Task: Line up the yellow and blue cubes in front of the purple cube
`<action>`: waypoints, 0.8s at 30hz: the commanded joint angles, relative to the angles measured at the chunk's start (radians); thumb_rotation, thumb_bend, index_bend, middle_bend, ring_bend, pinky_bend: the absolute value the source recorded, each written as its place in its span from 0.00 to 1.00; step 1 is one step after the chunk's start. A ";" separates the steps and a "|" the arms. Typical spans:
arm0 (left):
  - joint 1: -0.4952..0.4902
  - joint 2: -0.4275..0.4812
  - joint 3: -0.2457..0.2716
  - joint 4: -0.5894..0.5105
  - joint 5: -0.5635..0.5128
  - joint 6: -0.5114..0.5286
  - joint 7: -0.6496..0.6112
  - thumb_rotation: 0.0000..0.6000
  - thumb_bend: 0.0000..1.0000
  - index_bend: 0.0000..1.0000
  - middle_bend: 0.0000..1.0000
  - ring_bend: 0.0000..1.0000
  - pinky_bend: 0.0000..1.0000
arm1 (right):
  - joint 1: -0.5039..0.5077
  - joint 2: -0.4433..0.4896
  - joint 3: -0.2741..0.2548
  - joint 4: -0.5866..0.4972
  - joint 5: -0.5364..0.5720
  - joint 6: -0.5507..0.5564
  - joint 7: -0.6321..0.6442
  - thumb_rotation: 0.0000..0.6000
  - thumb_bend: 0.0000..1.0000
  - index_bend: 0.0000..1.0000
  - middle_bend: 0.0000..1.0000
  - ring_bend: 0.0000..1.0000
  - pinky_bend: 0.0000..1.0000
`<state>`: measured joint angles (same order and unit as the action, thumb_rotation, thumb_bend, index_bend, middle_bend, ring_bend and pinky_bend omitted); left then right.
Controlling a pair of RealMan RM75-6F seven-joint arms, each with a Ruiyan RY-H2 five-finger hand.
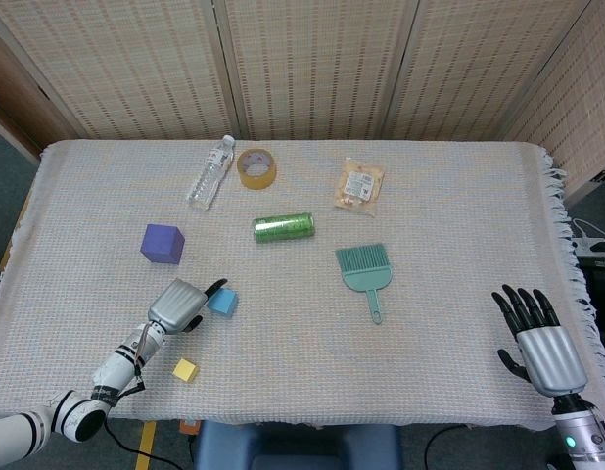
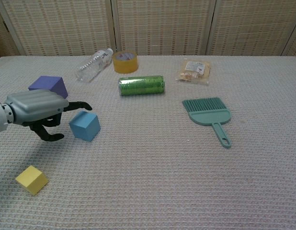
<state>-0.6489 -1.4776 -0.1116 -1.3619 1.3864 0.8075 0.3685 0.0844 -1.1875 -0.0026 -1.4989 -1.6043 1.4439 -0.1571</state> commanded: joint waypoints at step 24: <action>0.020 0.039 0.039 0.021 0.007 0.127 -0.135 1.00 0.39 0.60 1.00 1.00 1.00 | 0.008 0.002 -0.016 0.007 -0.001 -0.019 -0.004 1.00 0.03 0.00 0.00 0.00 0.00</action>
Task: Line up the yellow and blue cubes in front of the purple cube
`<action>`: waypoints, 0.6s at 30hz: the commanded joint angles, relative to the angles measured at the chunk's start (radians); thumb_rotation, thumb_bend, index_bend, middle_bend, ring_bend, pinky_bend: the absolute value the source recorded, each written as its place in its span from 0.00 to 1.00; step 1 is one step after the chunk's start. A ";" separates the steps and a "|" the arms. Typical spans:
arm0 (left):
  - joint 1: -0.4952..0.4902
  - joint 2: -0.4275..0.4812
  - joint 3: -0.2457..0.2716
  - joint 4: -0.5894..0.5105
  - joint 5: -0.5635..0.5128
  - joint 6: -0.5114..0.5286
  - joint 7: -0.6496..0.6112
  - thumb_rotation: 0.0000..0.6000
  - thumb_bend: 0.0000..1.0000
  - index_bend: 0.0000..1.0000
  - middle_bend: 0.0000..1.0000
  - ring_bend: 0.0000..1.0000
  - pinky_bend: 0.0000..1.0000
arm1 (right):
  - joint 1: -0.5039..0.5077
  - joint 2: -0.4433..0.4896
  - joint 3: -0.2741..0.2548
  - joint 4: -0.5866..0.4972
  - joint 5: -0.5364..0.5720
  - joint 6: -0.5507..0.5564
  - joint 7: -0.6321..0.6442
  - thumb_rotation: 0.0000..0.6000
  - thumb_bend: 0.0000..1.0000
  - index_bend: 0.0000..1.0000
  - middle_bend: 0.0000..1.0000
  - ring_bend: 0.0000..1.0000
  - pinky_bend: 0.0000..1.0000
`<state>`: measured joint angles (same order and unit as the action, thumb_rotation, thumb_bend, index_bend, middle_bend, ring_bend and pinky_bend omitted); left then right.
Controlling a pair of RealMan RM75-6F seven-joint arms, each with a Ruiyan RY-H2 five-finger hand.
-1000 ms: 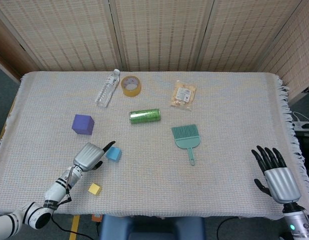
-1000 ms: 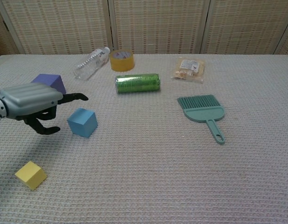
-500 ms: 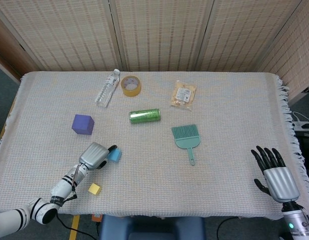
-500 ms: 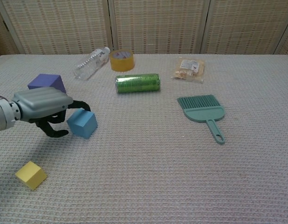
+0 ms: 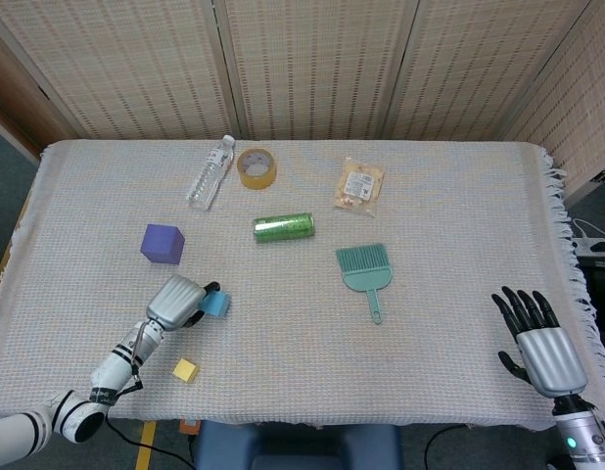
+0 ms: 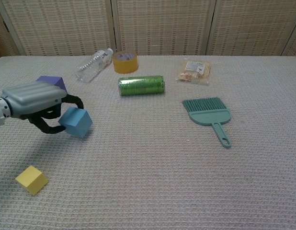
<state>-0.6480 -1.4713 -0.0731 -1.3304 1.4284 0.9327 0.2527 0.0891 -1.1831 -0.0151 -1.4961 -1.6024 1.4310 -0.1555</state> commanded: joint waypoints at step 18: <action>0.044 0.092 -0.033 0.056 -0.192 -0.051 -0.098 1.00 0.39 0.58 1.00 1.00 1.00 | 0.014 -0.008 -0.019 -0.026 -0.028 -0.018 -0.023 1.00 0.03 0.00 0.00 0.00 0.00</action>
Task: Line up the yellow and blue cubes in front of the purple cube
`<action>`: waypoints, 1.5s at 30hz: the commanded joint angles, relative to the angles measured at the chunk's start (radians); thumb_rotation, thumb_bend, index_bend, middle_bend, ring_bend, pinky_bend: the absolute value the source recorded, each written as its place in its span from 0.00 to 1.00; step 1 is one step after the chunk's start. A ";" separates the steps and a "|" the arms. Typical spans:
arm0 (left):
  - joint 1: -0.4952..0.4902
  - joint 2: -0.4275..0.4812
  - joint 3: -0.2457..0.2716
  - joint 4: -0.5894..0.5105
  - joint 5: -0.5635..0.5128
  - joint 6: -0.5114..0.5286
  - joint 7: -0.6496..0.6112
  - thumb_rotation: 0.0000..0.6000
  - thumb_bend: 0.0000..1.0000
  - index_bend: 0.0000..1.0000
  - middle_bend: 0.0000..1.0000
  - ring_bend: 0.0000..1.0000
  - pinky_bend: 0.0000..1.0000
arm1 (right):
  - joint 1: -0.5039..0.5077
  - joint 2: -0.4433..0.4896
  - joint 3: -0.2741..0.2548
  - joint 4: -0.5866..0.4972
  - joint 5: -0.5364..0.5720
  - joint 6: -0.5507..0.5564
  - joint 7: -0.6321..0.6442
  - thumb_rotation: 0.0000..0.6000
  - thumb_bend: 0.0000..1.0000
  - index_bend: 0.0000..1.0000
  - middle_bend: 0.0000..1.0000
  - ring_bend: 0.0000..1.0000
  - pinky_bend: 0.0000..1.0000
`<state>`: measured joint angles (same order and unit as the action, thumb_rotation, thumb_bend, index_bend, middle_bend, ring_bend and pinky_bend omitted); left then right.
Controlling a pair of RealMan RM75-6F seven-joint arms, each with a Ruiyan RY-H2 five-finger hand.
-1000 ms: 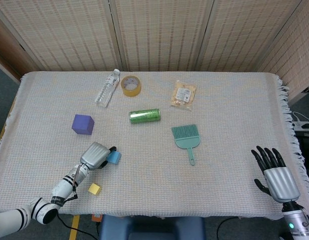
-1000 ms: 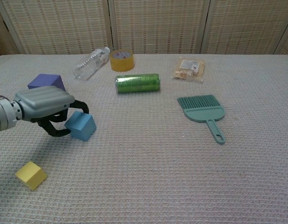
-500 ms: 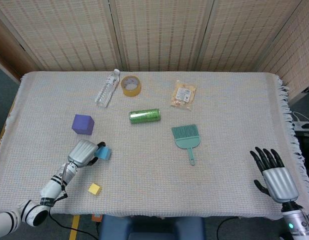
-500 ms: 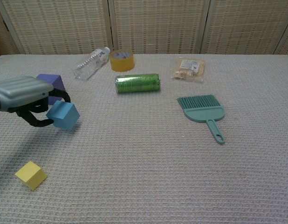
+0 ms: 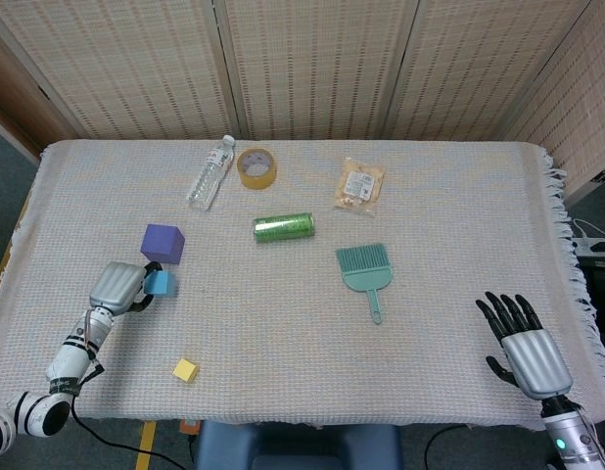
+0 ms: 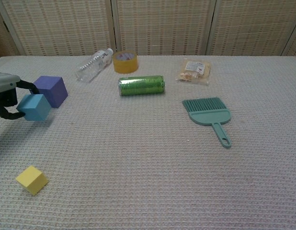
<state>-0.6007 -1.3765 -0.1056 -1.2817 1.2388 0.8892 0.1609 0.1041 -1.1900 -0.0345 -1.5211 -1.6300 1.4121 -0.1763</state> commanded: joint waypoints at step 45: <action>-0.045 -0.061 0.011 0.162 0.005 -0.080 -0.087 1.00 0.40 0.29 1.00 1.00 1.00 | -0.003 0.013 -0.003 -0.024 0.027 -0.011 -0.018 1.00 0.03 0.00 0.00 0.00 0.00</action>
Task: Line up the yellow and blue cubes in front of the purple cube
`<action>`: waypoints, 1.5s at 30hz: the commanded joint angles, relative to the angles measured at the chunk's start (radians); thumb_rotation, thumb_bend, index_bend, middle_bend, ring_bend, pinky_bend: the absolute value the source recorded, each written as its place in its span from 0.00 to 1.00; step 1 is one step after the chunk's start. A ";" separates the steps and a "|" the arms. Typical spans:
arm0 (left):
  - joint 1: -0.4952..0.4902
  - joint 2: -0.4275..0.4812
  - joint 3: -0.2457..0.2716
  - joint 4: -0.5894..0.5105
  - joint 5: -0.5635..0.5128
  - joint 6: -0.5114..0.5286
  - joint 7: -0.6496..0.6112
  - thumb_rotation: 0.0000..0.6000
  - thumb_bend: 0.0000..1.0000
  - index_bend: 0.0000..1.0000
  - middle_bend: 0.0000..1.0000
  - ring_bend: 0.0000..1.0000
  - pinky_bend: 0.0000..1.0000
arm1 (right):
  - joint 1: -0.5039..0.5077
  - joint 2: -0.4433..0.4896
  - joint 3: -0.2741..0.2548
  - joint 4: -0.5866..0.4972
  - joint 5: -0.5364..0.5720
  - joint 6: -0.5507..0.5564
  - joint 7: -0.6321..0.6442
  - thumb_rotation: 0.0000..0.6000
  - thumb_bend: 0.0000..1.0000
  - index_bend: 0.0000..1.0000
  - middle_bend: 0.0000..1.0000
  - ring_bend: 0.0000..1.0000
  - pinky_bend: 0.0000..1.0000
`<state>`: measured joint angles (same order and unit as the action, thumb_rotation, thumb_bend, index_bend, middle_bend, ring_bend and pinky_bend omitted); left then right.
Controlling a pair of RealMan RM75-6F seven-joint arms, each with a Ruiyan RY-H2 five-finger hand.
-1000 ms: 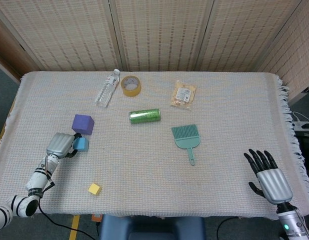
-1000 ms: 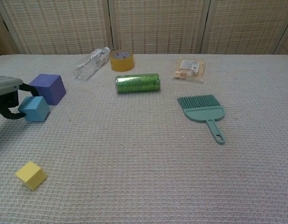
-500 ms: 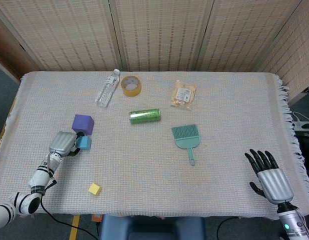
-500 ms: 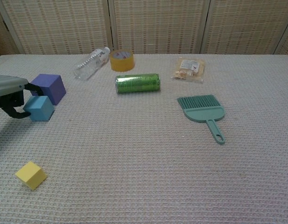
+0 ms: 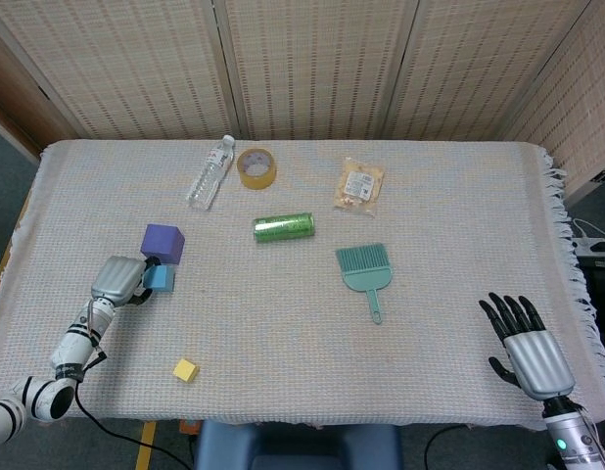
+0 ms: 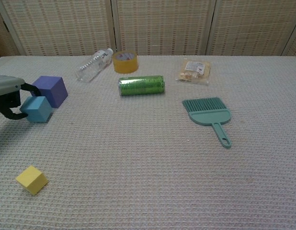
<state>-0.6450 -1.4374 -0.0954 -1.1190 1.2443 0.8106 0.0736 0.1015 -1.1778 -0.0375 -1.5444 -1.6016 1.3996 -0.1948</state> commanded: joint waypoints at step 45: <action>0.119 0.086 0.093 -0.278 0.015 0.122 0.221 1.00 0.38 0.15 1.00 1.00 1.00 | -0.009 0.014 -0.016 -0.007 -0.027 0.013 0.023 1.00 0.03 0.00 0.00 0.00 0.00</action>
<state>-0.5251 -1.3500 -0.0011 -1.3992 1.2616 0.9355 0.2943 0.0927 -1.1636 -0.0535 -1.5510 -1.6292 1.4129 -0.1712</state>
